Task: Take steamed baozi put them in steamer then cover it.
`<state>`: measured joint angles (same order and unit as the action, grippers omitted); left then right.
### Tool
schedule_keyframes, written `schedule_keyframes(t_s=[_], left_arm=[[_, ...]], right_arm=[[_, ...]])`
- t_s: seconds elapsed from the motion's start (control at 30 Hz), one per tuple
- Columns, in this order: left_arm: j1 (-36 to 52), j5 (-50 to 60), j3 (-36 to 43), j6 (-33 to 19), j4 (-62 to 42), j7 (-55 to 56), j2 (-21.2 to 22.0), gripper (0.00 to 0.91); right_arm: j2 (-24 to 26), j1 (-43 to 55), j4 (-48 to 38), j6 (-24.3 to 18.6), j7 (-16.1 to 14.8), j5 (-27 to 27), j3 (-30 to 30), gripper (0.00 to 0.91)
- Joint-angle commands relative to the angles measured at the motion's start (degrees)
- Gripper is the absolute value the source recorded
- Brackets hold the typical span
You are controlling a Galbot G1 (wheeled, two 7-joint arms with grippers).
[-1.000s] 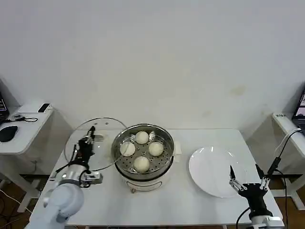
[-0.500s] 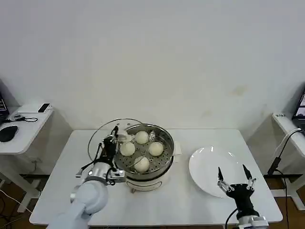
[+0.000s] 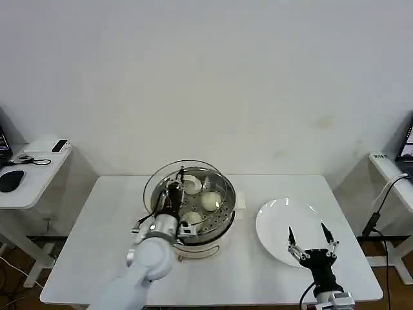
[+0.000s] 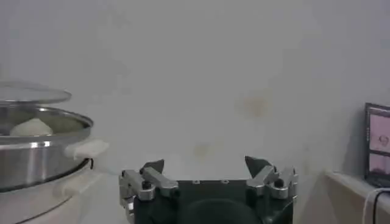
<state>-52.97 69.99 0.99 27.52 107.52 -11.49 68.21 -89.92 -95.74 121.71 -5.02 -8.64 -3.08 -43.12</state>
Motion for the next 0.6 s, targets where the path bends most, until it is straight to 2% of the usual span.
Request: schedule_keyframes(t_s=[0.03,0.6], left_arm=[[2.6,3.6,3.1,0.4,-4.7,-1.2,4.3,0.0],[0.2,4.5,2.1,0.0,-3.8,-1.7,3.7,0.0]], right_arm=[[-0.2,0.4,-0.9,-0.1,0.0,-0.7,0.7,0.907],[-0.3,0.5,-0.9,0.1,0.0,-1.2,2.0,0.907]])
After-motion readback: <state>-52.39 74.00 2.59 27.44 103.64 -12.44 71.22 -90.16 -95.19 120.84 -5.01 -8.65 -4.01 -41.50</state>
